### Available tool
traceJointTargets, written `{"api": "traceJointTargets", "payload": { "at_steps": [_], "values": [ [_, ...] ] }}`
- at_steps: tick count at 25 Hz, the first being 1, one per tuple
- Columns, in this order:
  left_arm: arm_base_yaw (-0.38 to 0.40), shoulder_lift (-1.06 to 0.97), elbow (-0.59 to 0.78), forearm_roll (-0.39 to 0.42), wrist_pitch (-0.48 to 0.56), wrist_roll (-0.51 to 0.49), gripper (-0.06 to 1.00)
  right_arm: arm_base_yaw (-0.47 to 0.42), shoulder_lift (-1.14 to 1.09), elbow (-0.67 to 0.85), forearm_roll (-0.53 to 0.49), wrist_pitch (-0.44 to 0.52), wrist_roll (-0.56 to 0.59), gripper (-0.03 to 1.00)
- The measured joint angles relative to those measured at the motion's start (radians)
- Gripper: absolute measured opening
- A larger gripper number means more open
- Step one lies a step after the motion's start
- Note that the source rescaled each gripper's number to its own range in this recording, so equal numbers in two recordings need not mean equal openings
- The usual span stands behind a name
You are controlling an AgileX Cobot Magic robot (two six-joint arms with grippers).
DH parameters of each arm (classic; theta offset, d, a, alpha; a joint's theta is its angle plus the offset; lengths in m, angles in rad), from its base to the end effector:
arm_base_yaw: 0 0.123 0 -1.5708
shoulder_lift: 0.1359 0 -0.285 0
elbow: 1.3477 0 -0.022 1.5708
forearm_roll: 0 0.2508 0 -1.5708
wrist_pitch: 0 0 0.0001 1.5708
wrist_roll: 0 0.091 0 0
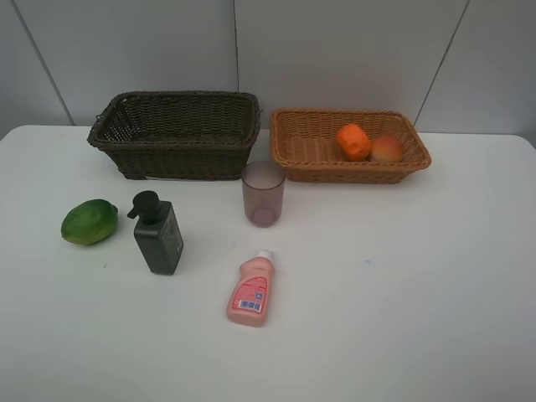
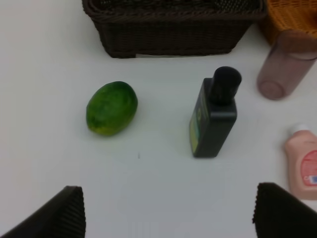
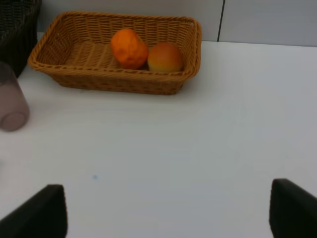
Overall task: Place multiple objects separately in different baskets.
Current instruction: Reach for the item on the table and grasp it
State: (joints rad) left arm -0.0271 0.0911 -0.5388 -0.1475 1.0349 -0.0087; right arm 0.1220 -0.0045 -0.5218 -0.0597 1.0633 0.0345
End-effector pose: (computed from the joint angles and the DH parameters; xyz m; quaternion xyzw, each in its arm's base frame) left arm 0.0059 -0.0117 0.2909 0.0079 0.8577 -0.0828 0.5074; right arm -0.0077 -0.0057 0.2832 -0.0354 0.8459 0.0118 0.5321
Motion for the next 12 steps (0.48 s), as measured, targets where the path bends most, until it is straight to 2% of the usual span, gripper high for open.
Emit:
{"api": "traceJointTargets", "payload": {
  "at_steps": [3, 12],
  "values": [
    [0.0, 0.167, -0.083, -0.029, -0.003, 0.014, 0.89, 0.0, 0.0, 0.0, 0.0, 0.0, 0.0, 0.66],
    [0.0, 0.687, -0.32, -0.083, 0.022, 0.141, 0.89, 0.0, 0.0, 0.0, 0.0, 0.0, 0.0, 0.66]
  ]
}}
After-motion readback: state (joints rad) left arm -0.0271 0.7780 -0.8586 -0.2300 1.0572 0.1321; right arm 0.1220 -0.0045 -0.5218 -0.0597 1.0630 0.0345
